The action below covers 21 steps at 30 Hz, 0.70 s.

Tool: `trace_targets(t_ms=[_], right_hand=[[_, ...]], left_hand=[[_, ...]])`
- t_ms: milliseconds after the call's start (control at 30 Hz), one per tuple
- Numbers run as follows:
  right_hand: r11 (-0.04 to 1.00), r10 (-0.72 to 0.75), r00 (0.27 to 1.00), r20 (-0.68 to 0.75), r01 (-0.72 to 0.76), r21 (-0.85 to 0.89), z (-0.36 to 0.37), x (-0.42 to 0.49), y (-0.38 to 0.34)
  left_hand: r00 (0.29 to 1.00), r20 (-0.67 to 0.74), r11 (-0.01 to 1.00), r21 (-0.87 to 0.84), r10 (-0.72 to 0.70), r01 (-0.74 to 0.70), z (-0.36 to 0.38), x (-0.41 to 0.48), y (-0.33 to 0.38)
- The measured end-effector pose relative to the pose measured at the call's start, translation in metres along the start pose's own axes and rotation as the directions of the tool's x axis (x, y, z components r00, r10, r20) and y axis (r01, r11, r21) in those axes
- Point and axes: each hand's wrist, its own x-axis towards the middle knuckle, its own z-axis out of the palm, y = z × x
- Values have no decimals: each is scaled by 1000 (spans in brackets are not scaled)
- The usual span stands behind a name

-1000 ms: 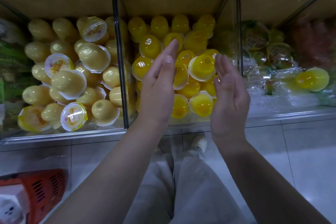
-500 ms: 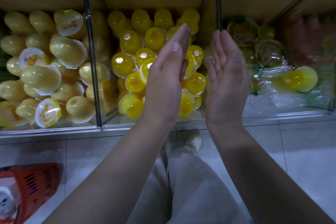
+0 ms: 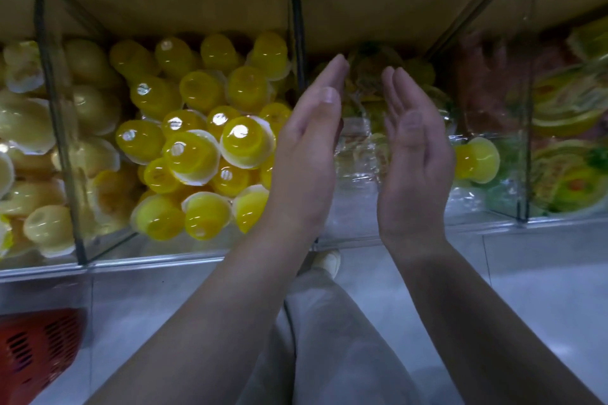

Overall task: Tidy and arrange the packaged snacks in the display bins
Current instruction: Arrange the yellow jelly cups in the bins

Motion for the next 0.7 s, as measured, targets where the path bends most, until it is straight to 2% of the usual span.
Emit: trace_targets(t_ms=[100,167,300,433,700], right_hand=[[992,-47,998,-29,43,-115,-23,10,6],[981,-32,996,-79,17,-191,-36,17,11],[926,57,978,-199,-126,-356,-58,29,19],[860,162,942,-295,-281,-426,-74,35,26],[656,233,945,-231,-328,-680,-82,26,28]], left_hand=[[999,14,998,58,-36,35,20,10,-7],[997,25,991,107,-78,75,34,16,-13],[981,55,973,149,-185,175,58,21,-27],[949,93,946,155,-302,285,80,25,-44],[892,56,882,190,-448,431,96,30,-64]])
